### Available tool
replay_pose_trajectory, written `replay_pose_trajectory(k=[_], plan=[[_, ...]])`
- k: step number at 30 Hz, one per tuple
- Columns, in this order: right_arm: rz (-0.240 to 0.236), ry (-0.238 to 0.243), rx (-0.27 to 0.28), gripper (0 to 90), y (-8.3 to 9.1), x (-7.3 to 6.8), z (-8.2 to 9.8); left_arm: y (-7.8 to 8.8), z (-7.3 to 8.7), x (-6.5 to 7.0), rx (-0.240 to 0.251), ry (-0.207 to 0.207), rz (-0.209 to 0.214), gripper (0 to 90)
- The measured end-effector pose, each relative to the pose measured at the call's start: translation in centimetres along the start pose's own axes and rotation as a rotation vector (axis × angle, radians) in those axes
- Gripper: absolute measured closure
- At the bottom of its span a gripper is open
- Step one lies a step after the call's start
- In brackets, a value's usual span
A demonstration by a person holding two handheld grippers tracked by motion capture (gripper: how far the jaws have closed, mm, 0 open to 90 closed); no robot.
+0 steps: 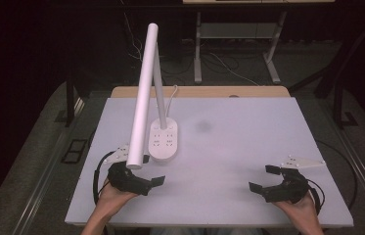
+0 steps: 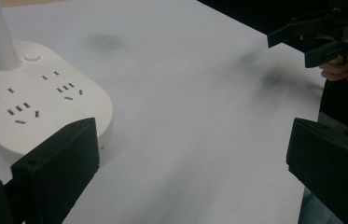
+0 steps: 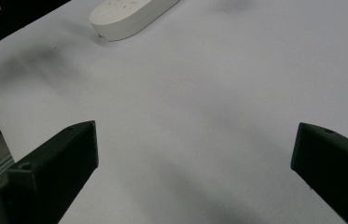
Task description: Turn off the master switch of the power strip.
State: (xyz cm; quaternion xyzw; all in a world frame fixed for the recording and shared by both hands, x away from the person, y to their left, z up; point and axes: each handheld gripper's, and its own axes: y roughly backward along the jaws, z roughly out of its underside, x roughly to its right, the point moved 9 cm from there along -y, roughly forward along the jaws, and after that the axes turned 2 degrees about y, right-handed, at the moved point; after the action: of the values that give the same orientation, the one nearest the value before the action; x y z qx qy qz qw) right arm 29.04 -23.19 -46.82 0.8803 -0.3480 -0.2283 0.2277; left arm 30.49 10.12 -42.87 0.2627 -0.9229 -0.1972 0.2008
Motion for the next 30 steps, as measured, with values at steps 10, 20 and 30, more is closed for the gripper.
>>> replay_pose_trajectory(k=[10,20,30], plan=[[0.0,-0.002,0.002,0.0,-0.1,0.0,0.0,-0.2,-1.1,-0.6,-0.025,-0.007,-0.002,2.5],[-0.001,-0.001,0.002,0.0,0.0,0.1,0.0,-0.1,-2.0,-1.3,-0.05,-0.016,-0.01,2.7],[-0.003,-0.004,-0.003,0.0,-0.1,-0.1,0.0,-0.1,-2.5,-2.0,-0.069,-0.021,-0.016,3.2]])
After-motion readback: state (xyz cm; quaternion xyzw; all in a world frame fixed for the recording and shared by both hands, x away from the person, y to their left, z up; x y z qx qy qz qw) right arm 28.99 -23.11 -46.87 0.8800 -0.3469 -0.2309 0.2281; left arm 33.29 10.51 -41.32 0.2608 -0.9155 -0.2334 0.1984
